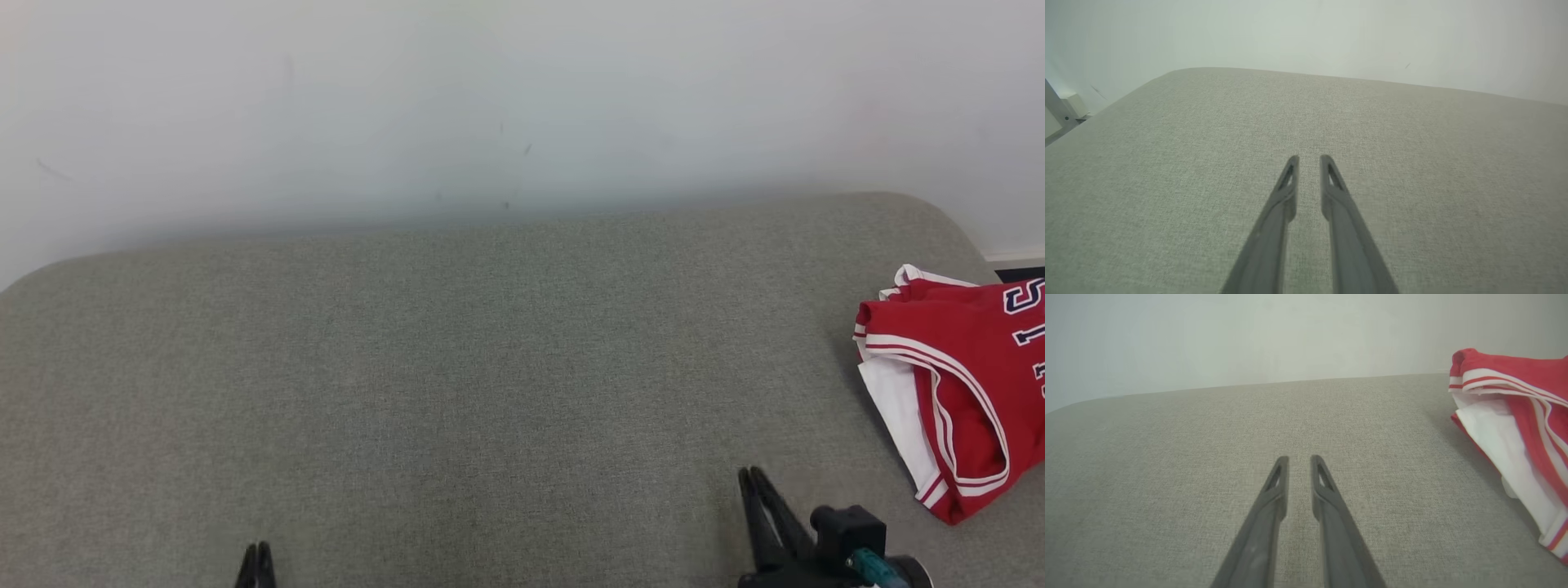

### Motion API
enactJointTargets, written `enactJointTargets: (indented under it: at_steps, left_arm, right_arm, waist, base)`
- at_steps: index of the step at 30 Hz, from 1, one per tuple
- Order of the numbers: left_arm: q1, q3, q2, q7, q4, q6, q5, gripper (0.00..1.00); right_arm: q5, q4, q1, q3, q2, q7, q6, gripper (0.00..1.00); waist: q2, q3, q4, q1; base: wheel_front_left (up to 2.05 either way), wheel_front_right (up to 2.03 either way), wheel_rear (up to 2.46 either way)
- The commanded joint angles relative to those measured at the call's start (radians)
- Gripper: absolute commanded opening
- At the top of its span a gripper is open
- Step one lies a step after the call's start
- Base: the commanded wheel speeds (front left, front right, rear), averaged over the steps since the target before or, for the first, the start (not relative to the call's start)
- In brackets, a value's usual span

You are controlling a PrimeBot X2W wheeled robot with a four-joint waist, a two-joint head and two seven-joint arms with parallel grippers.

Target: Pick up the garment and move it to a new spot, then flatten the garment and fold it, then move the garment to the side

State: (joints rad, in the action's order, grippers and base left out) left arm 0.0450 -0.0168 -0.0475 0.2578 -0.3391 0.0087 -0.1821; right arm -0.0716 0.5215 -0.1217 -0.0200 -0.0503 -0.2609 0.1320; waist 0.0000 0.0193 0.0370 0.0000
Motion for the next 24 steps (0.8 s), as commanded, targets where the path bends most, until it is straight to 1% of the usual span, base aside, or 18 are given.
enactJointTargets:
  at_steps: [1, 8, 9, 24]
  left_arm:
    - [-0.010, -0.009, -0.001, -0.012, 0.001, -0.003, -0.027, 0.00]
    - [-0.028, -0.020, -0.001, -0.050, 0.007, -0.017, -0.165, 0.00]
    - [-0.028, -0.020, -0.001, -0.050, 0.007, -0.017, -0.165, 0.00]
    - [-0.051, -0.031, -0.002, -0.111, 0.032, -0.042, -0.424, 0.00]
  right_arm:
    - [-0.028, -0.003, -0.014, 0.011, 0.000, 0.012, 0.000, 0.00]
    - [-0.177, -0.027, -0.015, 0.027, 0.000, 0.053, 0.000, 0.00]
    - [-0.177, -0.027, -0.015, 0.027, 0.000, 0.053, 0.000, 0.00]
    - [-0.456, -0.087, -0.003, 0.041, 0.000, 0.111, 0.000, 0.00]
  waist:
    - [0.0000, 0.000, 0.000, 0.0000]
    - [0.0000, -0.001, -0.003, 0.0000]
    - [0.0000, -0.001, -0.003, 0.0000]
    - [0.0000, -0.004, -0.007, 0.0000]
  base:
    - [0.00, 0.00, 0.00]
    - [0.00, 0.00, 0.00]
    - [0.00, 0.00, 0.00]
    - [0.00, 0.00, 0.00]
